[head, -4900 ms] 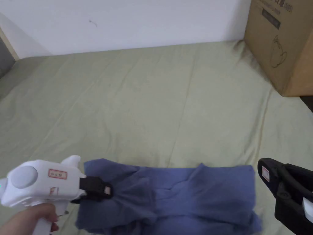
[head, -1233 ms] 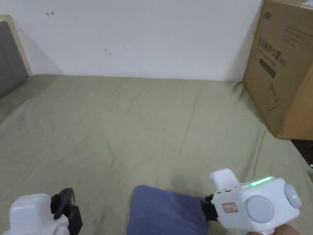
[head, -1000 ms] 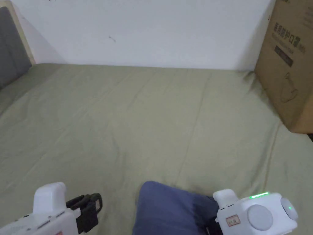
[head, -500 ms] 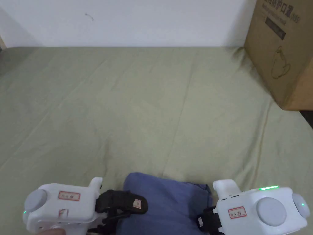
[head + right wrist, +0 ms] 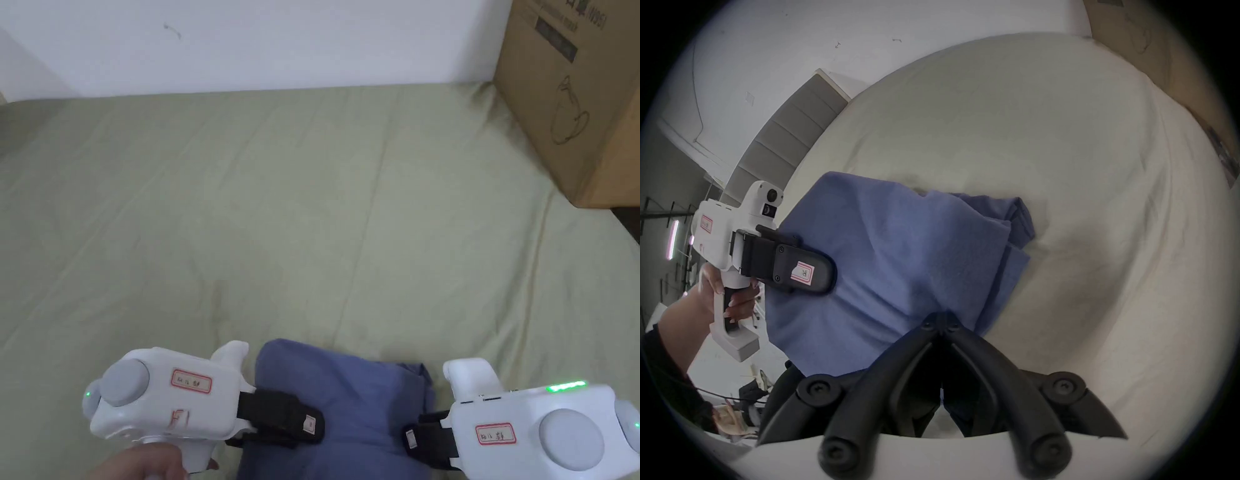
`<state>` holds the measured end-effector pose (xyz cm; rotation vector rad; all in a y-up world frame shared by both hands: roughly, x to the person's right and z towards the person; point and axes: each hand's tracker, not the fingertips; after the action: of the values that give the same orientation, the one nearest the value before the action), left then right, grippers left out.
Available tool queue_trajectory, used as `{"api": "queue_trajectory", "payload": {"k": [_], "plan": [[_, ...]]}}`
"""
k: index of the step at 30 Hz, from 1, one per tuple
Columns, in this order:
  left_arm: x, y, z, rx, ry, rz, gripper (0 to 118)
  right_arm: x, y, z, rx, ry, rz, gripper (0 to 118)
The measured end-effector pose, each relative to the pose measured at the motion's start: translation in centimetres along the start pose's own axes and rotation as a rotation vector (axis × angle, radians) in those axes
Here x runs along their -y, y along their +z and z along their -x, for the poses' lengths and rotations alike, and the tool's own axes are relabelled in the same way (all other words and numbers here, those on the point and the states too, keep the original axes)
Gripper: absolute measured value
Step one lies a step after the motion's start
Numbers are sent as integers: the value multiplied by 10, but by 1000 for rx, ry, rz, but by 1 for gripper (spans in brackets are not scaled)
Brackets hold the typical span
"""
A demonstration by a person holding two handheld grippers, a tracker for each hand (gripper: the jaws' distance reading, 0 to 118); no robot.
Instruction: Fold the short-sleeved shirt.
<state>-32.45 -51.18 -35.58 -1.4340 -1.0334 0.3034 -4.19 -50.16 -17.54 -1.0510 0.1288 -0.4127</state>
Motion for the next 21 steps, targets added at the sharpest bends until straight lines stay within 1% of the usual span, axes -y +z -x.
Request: {"api": "queue_trajectory", "payload": {"k": [3, 6, 8, 10, 12, 13, 14, 17, 21], "plan": [[1, 22, -11, -33, -49, -12, 25, 3, 17, 15, 16, 64, -45, 0], [-3, 70, -9, -153, -128, -15, 25, 7, 35, 32, 38, 113, -88, 0], [-4, 112, 2, -272, -159, -37, 25, 11, 44, 41, 42, 112, -104, 0], [-8, 158, 24, -382, -138, -60, 25, 15, 51, 50, 32, 96, -117, 0], [-10, 202, 47, -487, -107, -78, 25, 17, 55, 61, 12, 57, -115, 0], [-11, 219, 60, -538, -92, -81, 25, 19, 56, 64, -16, 19, -108, 0], [-12, 237, 73, -616, -80, -66, 25, 20, 56, 69, -31, -4, -105, 0], [-16, 274, 111, -861, -73, -14, 25, 20, 52, 88, -35, 9, -94, 0], [-18, 297, 164, -1067, 21, 35, 25, 18, 41, 110, -24, 47, -59, 0]]}}
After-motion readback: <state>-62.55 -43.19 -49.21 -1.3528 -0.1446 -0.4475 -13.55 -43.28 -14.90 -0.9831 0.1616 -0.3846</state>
